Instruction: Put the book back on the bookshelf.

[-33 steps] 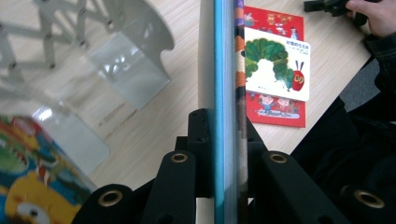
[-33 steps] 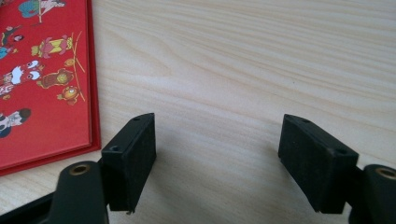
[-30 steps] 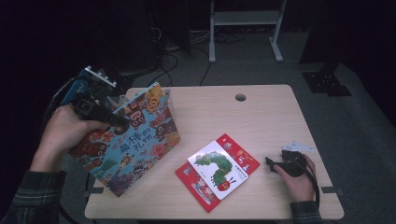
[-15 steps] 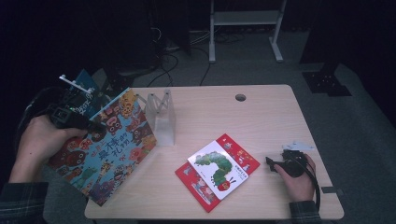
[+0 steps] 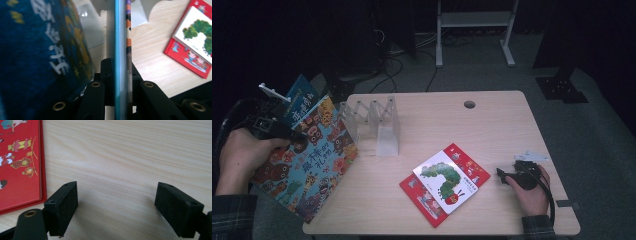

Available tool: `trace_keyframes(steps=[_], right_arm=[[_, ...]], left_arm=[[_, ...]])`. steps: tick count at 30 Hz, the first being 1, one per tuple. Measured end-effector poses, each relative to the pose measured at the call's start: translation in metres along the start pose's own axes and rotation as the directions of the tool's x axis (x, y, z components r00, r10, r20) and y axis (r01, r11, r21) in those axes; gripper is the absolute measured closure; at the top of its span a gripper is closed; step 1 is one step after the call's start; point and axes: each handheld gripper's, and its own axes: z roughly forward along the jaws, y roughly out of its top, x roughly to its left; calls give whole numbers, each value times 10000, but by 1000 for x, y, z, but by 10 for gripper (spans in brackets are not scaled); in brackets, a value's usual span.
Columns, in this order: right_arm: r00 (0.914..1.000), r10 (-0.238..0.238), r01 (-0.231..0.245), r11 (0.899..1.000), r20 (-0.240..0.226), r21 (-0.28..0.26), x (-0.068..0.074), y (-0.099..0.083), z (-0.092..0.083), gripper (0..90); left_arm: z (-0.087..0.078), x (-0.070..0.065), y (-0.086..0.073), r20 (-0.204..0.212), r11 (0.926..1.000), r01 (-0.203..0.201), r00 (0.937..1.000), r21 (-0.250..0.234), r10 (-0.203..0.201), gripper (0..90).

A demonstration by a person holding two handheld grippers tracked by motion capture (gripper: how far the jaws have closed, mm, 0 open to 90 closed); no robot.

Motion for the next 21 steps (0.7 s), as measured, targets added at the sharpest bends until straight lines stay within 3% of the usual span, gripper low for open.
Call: trace_keyframes(steps=[7, 13, 21], right_arm=[[10000, 1, -1, 10000, 2, 0, 0, 0, 0, 178], [10000, 1, -1, 10000, 2, 1, 0, 0, 0, 178], [10000, -3, 3, 10000, 3, 2, 0, 0, 0, 178]], left_arm=[[5, 5, 5, -478, 9986, 510, 9975, -161, -517, 805], [10, 2, 18, -746, 9982, 563, 9955, -220, -578, 806], [19, 2, 37, -984, 9954, 921, 9907, -280, -944, 806]])
